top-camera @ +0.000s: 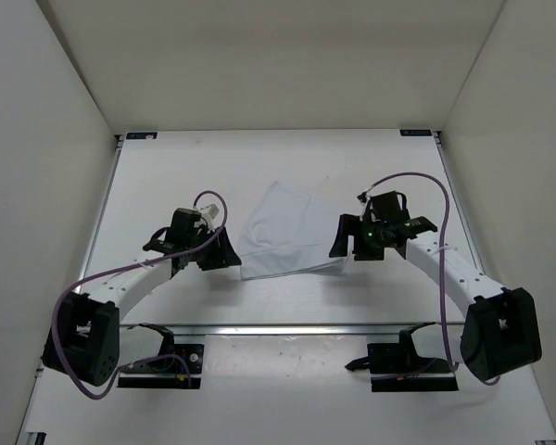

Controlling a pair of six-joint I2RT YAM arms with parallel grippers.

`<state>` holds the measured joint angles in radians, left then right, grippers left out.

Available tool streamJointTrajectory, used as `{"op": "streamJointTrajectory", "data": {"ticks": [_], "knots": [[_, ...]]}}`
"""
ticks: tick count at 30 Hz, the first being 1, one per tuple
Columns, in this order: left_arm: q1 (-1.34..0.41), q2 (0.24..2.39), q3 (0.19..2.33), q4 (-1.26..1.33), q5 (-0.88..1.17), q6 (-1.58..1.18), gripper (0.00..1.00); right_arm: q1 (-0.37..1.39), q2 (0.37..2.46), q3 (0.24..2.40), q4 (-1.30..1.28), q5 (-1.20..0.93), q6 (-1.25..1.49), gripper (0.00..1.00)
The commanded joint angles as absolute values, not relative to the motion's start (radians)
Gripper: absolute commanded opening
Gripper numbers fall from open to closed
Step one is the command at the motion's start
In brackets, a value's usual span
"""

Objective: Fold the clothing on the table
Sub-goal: Flatten the skirt out

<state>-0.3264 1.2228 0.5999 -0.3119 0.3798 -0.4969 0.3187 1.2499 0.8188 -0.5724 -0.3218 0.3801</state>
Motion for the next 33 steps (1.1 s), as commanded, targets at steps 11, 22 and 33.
{"op": "streamJointTrajectory", "data": {"ticks": [11, 22, 33], "knots": [[-0.387, 1.302, 0.617, -0.307, 0.253, -0.517, 0.6, 0.274, 1.305, 0.816, -0.493, -0.348, 0.465, 0.61], [-0.452, 1.456, 0.701, -0.242, 0.245, -0.583, 0.54, 0.327, 1.506, 0.936, -0.483, -0.353, 0.5, 0.25], [-0.439, 1.468, 0.877, -0.297, 0.284, -0.609, 0.0, 0.291, 1.414, 1.099, -0.601, -0.422, 0.506, 0.0]]}}
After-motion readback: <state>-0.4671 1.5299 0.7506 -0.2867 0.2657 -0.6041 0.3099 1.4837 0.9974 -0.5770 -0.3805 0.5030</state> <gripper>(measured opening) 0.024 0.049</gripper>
